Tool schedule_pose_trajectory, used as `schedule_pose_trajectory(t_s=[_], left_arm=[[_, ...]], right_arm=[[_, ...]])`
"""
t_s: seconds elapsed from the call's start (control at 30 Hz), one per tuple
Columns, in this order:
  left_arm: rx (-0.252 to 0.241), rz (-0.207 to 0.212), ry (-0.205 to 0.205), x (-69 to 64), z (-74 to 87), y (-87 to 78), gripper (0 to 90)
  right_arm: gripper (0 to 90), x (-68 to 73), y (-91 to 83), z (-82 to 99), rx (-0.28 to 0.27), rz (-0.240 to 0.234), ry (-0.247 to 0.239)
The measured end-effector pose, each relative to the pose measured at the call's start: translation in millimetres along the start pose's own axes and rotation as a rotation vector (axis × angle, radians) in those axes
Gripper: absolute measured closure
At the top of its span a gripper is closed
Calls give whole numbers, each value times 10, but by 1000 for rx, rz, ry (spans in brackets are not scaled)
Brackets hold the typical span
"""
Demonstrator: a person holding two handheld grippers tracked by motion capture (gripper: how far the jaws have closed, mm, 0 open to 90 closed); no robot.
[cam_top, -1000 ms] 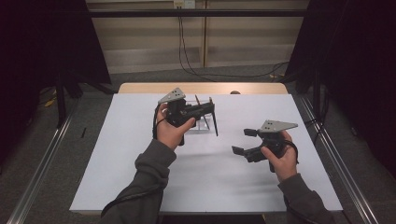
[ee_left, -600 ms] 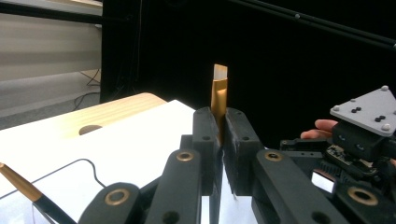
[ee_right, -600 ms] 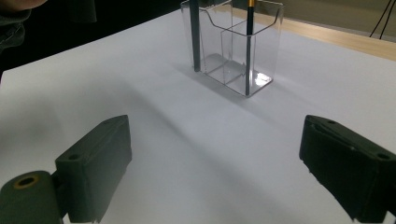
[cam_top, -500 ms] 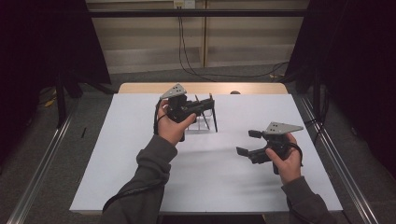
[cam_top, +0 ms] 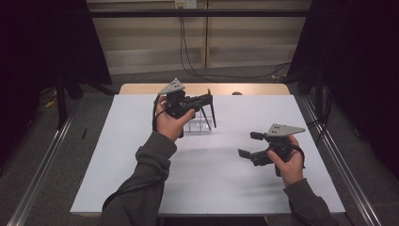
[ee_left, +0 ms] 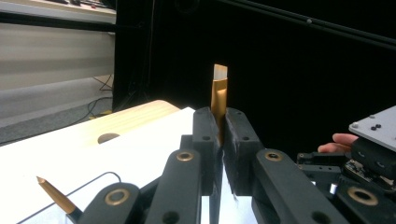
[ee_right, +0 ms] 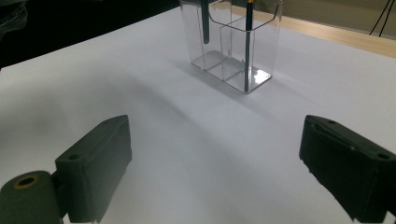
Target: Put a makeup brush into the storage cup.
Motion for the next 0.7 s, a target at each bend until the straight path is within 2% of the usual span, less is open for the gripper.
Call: schedule_pose_trajectory(t_s=[0.7], left_arm=[[-14, -31, 8, 77, -70, -13, 840]], right_arm=[[90, -1, -110, 42, -14, 10, 4]])
Point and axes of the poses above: each handheld gripper's, and its own axes: y roughly forward along the jaws, z roughly out of its underside, x roughly to its left, the point moved 4 cm from there along y, roughly forward along the jaws, and after that the axes turned 5 degrees about z, right-handed, at the moved point
